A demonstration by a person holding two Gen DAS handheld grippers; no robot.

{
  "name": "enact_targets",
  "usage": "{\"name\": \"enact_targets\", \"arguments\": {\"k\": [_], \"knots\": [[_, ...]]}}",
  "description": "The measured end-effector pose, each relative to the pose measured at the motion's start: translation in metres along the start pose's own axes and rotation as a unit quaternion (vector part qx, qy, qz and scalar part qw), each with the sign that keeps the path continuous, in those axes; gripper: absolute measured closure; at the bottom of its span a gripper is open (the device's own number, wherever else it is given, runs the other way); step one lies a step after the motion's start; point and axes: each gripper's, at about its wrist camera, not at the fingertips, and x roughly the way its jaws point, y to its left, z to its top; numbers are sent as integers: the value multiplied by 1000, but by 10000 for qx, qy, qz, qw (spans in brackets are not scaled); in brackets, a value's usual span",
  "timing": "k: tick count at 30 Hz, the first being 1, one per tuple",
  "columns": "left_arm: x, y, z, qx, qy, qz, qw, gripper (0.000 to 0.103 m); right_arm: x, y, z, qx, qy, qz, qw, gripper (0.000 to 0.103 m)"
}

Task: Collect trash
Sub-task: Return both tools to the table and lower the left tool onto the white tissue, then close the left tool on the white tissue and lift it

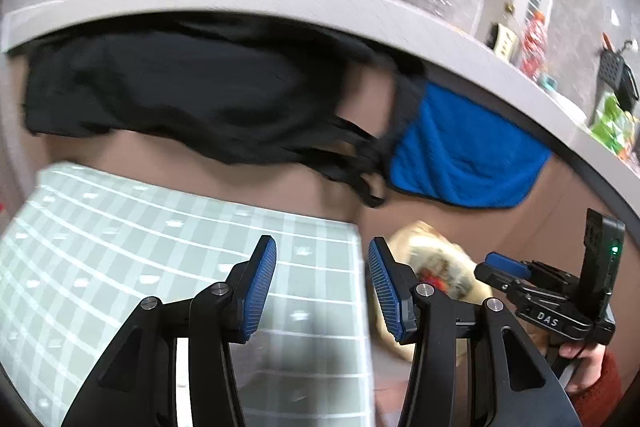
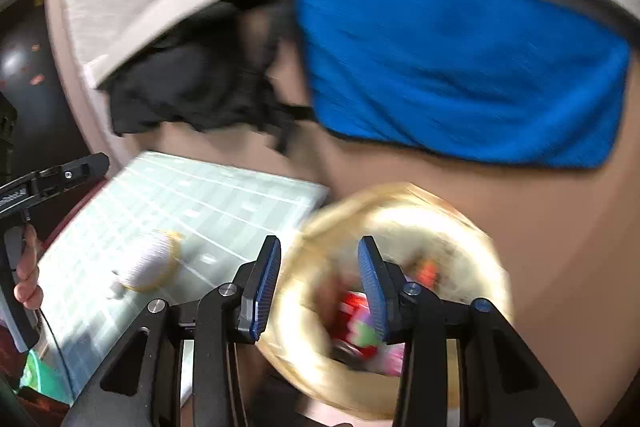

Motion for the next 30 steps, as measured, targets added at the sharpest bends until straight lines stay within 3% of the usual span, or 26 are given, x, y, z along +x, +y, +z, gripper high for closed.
{"name": "enact_targets", "arguments": {"k": [5, 11, 21, 30], "knots": [[-43, 51, -9, -260, -115, 302, 9991, 54, 14, 62, 2, -311, -67, 584, 9978, 65], [-63, 105, -50, -645, 85, 536, 9964, 54, 45, 124, -11, -705, 208, 910, 9931, 65], [-15, 133, -128, -1139, 957, 371, 9882, 53, 73, 159, -47, -788, 543, 933, 9910, 65], [20, 129, -133, -1427, 1131, 440, 9823, 55, 84, 157, -50, -759, 697, 949, 9901, 65]]}}
